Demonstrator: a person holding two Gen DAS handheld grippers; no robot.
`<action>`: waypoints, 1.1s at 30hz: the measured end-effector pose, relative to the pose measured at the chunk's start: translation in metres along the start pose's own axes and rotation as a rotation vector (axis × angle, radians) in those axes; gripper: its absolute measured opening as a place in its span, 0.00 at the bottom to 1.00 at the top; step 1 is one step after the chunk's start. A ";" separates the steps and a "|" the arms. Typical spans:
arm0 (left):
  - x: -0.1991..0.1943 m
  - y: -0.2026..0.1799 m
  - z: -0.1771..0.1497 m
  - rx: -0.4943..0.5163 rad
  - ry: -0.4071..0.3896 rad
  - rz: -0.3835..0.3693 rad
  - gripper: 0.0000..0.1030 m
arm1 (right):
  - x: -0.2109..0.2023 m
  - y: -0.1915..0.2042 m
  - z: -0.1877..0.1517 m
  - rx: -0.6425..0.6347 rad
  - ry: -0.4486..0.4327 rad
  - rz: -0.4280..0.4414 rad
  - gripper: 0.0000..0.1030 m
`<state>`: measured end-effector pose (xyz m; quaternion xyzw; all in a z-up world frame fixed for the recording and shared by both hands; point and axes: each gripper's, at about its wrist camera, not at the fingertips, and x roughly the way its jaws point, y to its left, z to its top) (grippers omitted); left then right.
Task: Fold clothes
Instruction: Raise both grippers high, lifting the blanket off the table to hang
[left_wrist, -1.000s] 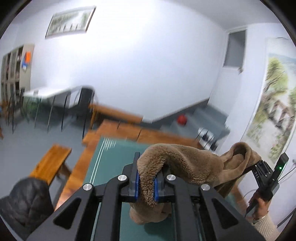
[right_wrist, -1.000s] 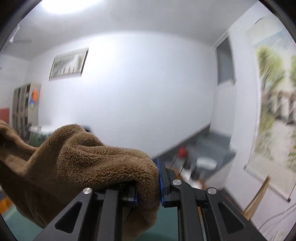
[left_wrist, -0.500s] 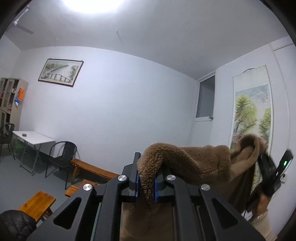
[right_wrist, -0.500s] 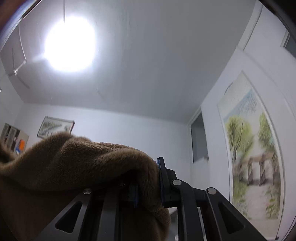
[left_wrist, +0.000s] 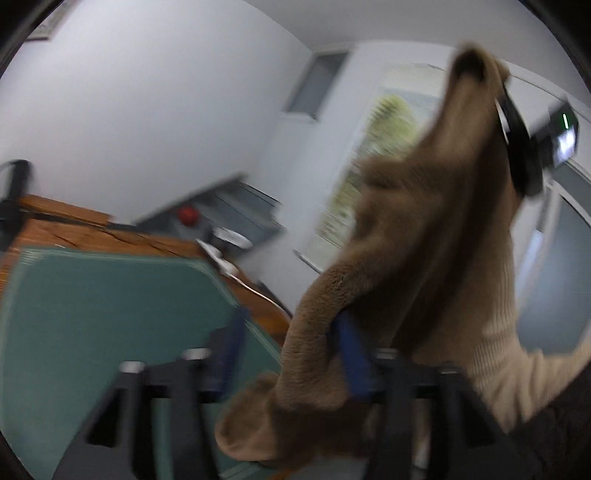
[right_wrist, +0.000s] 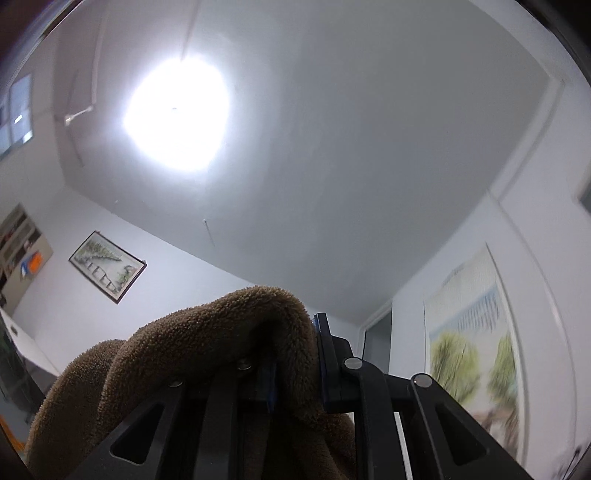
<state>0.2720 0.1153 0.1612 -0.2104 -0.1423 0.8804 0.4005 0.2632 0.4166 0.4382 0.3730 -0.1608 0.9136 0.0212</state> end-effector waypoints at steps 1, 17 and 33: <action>0.003 -0.005 -0.005 0.009 0.002 -0.023 0.78 | -0.002 0.001 0.006 -0.020 -0.012 0.005 0.16; 0.025 -0.002 0.000 -0.106 0.004 -0.009 0.39 | -0.027 -0.007 0.037 -0.049 0.003 -0.001 0.17; -0.183 -0.082 0.092 0.134 -0.709 0.532 0.15 | -0.065 -0.052 -0.039 0.141 0.271 -0.112 0.17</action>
